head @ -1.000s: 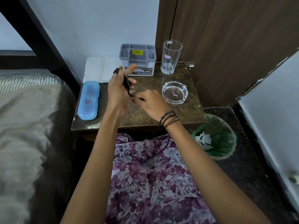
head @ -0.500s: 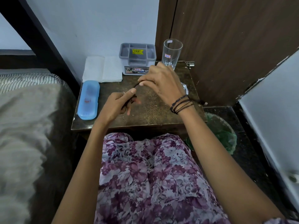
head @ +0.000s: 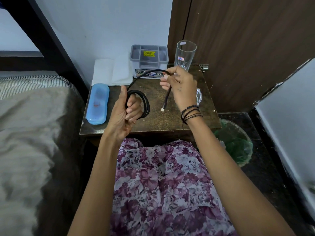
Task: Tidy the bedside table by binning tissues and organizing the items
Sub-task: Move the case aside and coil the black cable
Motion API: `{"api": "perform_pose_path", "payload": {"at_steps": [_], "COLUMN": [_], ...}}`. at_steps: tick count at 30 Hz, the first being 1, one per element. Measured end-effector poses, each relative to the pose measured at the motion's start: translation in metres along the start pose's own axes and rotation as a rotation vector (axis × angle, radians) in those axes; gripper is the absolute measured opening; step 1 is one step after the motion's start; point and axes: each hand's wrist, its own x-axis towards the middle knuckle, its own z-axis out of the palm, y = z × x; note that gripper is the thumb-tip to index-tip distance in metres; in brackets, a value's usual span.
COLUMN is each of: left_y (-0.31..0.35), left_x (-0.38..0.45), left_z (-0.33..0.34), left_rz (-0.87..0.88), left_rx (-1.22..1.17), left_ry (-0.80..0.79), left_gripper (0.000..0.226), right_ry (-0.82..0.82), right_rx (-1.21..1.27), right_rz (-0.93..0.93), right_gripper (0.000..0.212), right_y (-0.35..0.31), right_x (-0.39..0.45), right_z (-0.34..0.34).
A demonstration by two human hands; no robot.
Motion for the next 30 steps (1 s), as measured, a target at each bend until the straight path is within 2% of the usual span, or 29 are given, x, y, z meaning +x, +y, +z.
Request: {"api": "perform_pose_path", "payload": {"at_steps": [3, 6, 8, 10, 13, 15, 17, 21, 24, 26, 30], "left_y": [-0.001, 0.002, 0.004, 0.006, 0.008, 0.007, 0.005, -0.002, -0.006, -0.007, -0.006], "left_x": [-0.001, 0.002, 0.007, 0.015, 0.024, 0.028, 0.03, 0.03, 0.028, 0.024, 0.016], "left_z": [-0.001, -0.003, -0.001, -0.001, -0.004, -0.007, -0.01, -0.021, -0.028, -0.03, -0.032], "left_rz": [0.03, 0.104, 0.194, 0.279, 0.346, 0.346, 0.336, 0.311, 0.271, 0.223, 0.175], "left_rx": [-0.168, -0.359, -0.411, -0.405, -0.254, -0.076, 0.096, 0.479, 0.827, 0.979, 0.874], "left_ry": [-0.09, -0.164, -0.071, 0.094, 0.307, 0.404, 0.445, 0.406, 0.376, 0.356, 0.361], "left_gripper": [0.063, 0.052, 0.045, 0.038, 0.026, 0.016, 0.014, 0.019, 0.021, 0.018, 0.018], "right_ry": [-0.044, -0.101, -0.177, -0.299, -0.497, -0.567, -0.601, -0.643, -0.584, -0.507, -0.433], "right_rx": [0.049, -0.055, -0.152, -0.258, -0.38, -0.473, -0.589, -0.738, -0.857, -0.909, -0.81], "right_rz": [0.04, 0.042, 0.062, 0.084, 0.068, 0.003, -0.076, -0.192, -0.349, -0.452, -0.423], "right_gripper": [0.024, 0.01, 0.006, 0.007, 0.011, 0.014, 0.016, 0.018, 0.02, 0.022, 0.023], "right_y": [0.003, 0.007, 0.009, 0.009, 0.006, 0.001, -0.006, -0.015, -0.02, -0.027, -0.032], "right_x": [-0.001, -0.006, -0.01, -0.016, -0.024, -0.027, -0.029, -0.026, -0.024, -0.021, -0.008], "right_z": [0.0, -0.005, -0.008, -0.01, -0.008, -0.004, -0.002, -0.003, -0.004, -0.006, -0.01]}}
